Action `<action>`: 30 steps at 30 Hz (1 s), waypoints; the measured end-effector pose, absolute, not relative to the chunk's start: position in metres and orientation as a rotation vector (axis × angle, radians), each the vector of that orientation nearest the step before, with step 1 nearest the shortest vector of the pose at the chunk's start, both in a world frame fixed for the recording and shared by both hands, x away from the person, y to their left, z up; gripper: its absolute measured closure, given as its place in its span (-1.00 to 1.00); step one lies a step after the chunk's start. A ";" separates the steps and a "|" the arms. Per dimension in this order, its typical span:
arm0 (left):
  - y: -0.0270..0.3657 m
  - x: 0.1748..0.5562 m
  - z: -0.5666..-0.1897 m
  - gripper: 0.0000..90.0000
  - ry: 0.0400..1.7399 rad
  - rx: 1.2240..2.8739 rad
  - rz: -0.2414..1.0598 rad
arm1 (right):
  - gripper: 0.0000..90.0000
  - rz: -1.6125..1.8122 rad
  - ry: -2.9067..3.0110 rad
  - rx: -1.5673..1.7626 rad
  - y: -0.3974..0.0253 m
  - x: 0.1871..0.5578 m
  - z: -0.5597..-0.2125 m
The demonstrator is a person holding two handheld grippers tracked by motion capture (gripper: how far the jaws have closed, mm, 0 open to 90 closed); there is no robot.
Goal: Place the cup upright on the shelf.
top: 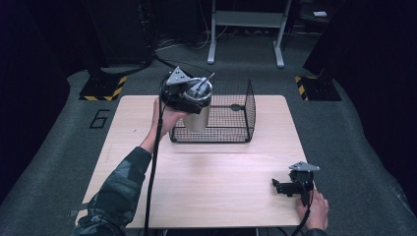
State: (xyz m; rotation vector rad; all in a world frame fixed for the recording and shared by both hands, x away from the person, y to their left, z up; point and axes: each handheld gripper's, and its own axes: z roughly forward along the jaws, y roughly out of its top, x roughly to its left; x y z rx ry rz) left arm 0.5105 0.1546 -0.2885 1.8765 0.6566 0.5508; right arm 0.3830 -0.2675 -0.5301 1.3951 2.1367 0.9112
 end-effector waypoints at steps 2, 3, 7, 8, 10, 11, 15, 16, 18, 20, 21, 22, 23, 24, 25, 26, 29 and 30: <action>0.153 0.516 -0.289 -0.92 0.675 1.865 0.559 | -1.00 0.911 2.136 1.395 -0.267 0.383 -0.530; 0.153 0.516 -0.289 -0.92 0.675 1.865 0.559 | -1.00 0.911 2.136 1.395 -0.267 0.383 -0.530; 0.150 0.524 -0.291 -0.92 0.703 1.851 0.563 | -1.00 0.911 2.136 1.395 -0.268 0.383 -0.530; 0.150 0.526 -0.291 -0.92 0.701 1.854 0.572 | -1.00 0.911 2.137 1.395 -0.267 0.383 -0.530; 0.148 0.532 -0.293 -0.92 0.719 1.849 0.578 | -1.00 0.911 2.137 1.395 -0.268 0.383 -0.530; 0.148 0.532 -0.293 -0.92 0.719 1.849 0.578 | -1.00 0.911 2.137 1.395 -0.268 0.383 -0.530; 0.145 0.542 -0.299 -0.92 0.750 1.852 0.586 | -1.00 0.911 2.137 1.395 -0.268 0.383 -0.530; 0.145 0.545 -0.300 -0.92 0.754 1.857 0.582 | -1.00 0.911 2.137 1.395 -0.268 0.383 -0.530; 0.143 0.549 -0.303 -0.92 0.773 1.842 0.587 | -1.00 0.914 2.134 1.401 -0.267 0.383 -0.530; 0.142 0.553 -0.304 -0.92 0.788 1.837 0.592 | -1.00 0.915 2.133 1.403 -0.267 0.383 -0.530; 0.142 0.553 -0.304 -0.92 0.788 1.837 0.592 | -1.00 0.915 2.133 1.403 -0.267 0.383 -0.530; 0.140 0.557 -0.306 -0.92 0.798 1.836 0.593 | -1.00 0.915 2.132 1.403 -0.267 0.383 -0.530; 0.140 0.557 -0.306 -0.92 0.798 1.836 0.593 | -1.00 0.915 2.132 1.403 -0.267 0.383 -0.530; 0.139 0.560 -0.307 -0.92 0.813 1.829 0.582 | -1.00 0.913 2.138 1.404 -0.267 0.383 -0.530; 0.139 0.560 -0.307 -0.92 0.813 1.829 0.582 | -1.00 0.913 2.138 1.404 -0.267 0.383 -0.530; 0.137 0.562 -0.310 -0.92 0.827 1.814 0.589 | -1.00 0.913 2.138 1.404 -0.267 0.383 -0.530; 0.136 0.565 -0.312 -0.92 0.836 1.811 0.594 | -1.00 0.913 2.138 1.403 -0.267 0.383 -0.530; 0.135 0.567 -0.315 -0.92 0.847 1.808 0.596 | -1.00 0.913 2.138 1.403 -0.267 0.383 -0.530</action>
